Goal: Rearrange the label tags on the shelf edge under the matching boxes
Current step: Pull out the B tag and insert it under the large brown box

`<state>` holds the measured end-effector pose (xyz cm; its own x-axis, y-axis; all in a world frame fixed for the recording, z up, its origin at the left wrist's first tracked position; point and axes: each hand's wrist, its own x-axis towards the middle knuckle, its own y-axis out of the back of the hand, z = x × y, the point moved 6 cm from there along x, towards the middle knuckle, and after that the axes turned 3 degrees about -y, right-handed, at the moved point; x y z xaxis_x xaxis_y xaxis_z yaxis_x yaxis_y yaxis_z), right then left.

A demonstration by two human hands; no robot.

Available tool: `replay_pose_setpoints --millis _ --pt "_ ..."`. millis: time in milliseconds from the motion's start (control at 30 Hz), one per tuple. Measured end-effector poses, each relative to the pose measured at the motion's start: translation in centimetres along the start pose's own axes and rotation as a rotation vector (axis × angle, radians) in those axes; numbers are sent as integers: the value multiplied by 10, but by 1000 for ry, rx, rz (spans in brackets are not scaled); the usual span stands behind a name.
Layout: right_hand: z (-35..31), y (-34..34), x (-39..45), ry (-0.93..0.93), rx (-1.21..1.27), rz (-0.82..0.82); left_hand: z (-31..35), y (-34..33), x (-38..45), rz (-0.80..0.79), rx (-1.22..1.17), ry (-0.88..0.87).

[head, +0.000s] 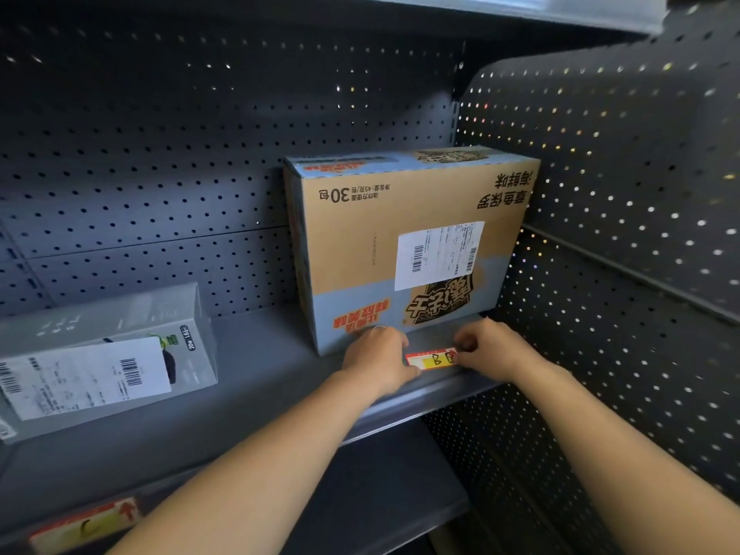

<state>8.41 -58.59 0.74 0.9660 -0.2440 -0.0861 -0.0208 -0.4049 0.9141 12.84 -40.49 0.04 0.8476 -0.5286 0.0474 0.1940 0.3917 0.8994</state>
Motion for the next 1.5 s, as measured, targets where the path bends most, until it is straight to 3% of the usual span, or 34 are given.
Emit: replay_pose_setpoints --millis 300,500,733,1000,1067,1233,1500 --pt "-5 -3 7 18 -19 -17 -5 -6 3 56 -146 10" --pt "-9 -6 2 52 102 37 -14 -2 -12 168 -234 -32" --pt "-24 4 -16 81 519 115 -30 20 -30 302 -692 45" --pt "-61 19 -56 152 874 136 -32 50 -73 408 -1044 205" --pt "-71 19 -63 141 1055 91 -34 59 -80 403 -1083 210" --pt "-96 -1 -77 70 1567 -198 -44 76 -94 398 -1135 189" --pt "-124 -2 -83 62 1706 -309 -46 94 -120 388 -1290 161"
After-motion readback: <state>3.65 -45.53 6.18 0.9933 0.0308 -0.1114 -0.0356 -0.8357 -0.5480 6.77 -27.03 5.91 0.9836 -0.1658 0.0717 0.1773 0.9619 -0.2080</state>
